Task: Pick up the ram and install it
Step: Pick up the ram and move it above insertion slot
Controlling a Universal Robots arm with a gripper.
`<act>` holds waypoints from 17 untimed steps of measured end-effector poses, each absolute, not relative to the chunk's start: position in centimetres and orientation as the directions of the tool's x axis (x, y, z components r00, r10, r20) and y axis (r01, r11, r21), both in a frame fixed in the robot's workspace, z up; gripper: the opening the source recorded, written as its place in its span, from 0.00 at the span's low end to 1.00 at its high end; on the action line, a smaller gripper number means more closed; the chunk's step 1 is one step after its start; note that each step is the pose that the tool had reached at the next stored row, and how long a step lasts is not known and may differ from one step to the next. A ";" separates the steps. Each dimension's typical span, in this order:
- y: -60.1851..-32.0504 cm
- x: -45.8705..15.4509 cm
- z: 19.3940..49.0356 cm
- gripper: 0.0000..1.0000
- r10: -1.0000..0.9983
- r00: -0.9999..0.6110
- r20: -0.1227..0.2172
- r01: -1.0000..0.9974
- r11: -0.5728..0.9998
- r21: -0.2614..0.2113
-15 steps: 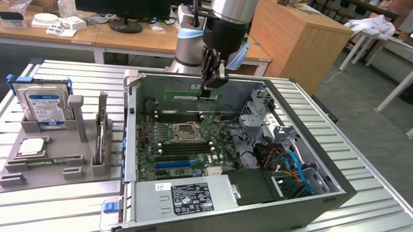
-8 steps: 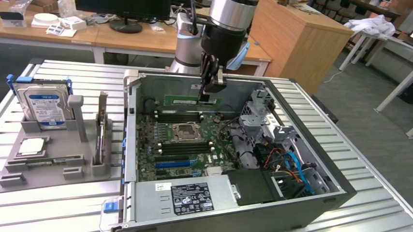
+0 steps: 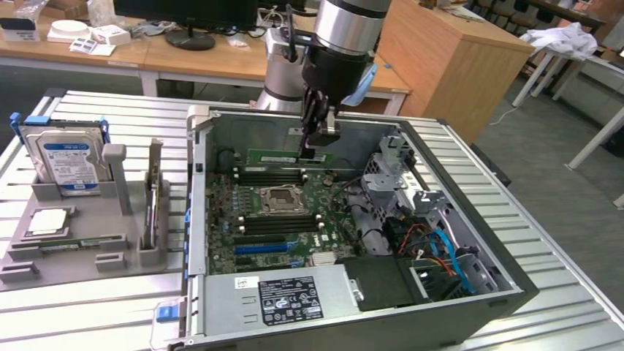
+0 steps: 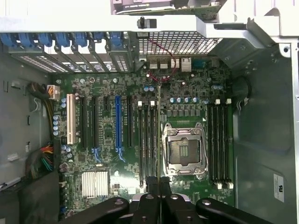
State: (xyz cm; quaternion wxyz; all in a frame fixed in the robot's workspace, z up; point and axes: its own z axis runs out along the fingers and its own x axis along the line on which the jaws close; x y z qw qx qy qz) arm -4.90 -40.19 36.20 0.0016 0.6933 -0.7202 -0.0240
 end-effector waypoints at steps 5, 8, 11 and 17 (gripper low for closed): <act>-40.2 -4.9 35.9 0.12 -0.999 -0.039 -0.031 -0.999 0.037 0.037; -40.2 -4.9 35.6 0.12 -0.999 -0.039 -0.031 -0.999 0.037 0.037; -40.2 -4.9 35.1 0.12 -0.999 -0.039 -0.031 -0.999 0.037 0.037; -40.2 -4.9 34.5 0.12 -0.999 -0.039 -0.031 -0.999 0.037 0.037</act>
